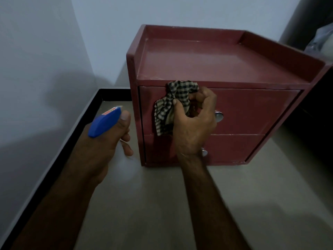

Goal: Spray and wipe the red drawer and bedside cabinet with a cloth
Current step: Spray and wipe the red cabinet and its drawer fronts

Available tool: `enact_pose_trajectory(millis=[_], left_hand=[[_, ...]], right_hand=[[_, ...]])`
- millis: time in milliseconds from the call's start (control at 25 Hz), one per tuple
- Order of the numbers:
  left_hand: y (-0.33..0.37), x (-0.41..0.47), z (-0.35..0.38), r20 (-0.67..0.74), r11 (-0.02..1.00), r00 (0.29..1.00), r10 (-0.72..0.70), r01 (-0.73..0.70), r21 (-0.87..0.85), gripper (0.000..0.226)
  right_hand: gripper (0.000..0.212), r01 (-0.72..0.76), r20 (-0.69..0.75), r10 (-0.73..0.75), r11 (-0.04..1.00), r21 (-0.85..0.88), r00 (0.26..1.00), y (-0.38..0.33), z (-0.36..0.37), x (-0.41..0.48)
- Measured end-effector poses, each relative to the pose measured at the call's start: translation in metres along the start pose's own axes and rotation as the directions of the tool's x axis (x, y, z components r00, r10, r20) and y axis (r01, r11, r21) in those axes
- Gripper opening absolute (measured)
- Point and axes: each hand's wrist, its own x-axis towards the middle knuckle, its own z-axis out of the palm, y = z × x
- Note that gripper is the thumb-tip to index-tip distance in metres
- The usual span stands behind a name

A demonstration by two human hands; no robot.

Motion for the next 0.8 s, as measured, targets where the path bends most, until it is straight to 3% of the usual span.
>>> enact_pose_trajectory(millis=[120, 280, 400, 600, 800], left_hand=[[0.004, 0.005, -0.009, -0.03, 1.0, 0.999, 0.023, -0.023, -0.007, 0.043], [0.001, 0.009, -0.013, -0.041, 0.999, 0.998, 0.044, -0.044, 0.0, 0.049], [-0.001, 0.009, -0.016, -0.05, 0.999, 0.998, 0.03, -0.031, -0.023, 0.047], [-0.007, 0.011, -0.021, -0.094, 1.0, 0.995, 0.019, -0.02, -0.007, 0.078], [-0.009, 0.016, -0.031, -0.105, 0.999, 0.994, 0.035, -0.035, -0.002, 0.085]], right_hand=[[0.047, 0.038, -0.002, -0.038, 0.999, 0.022, 0.999, -0.009, 0.007, 0.001], [0.043, 0.073, 0.003, -0.073, 0.997, 0.038, 0.997, -0.011, 0.009, 0.0], [0.043, 0.125, 0.142, -0.13, 0.991, 0.041, 0.981, -0.012, 0.019, -0.012], [0.049, 0.366, 0.295, -0.375, 0.927, 0.088, 0.879, -0.024, 0.057, -0.04], [0.054, 0.461, 0.329, -0.425, 0.886, -0.036, 0.843, -0.001, 0.061, -0.055]])
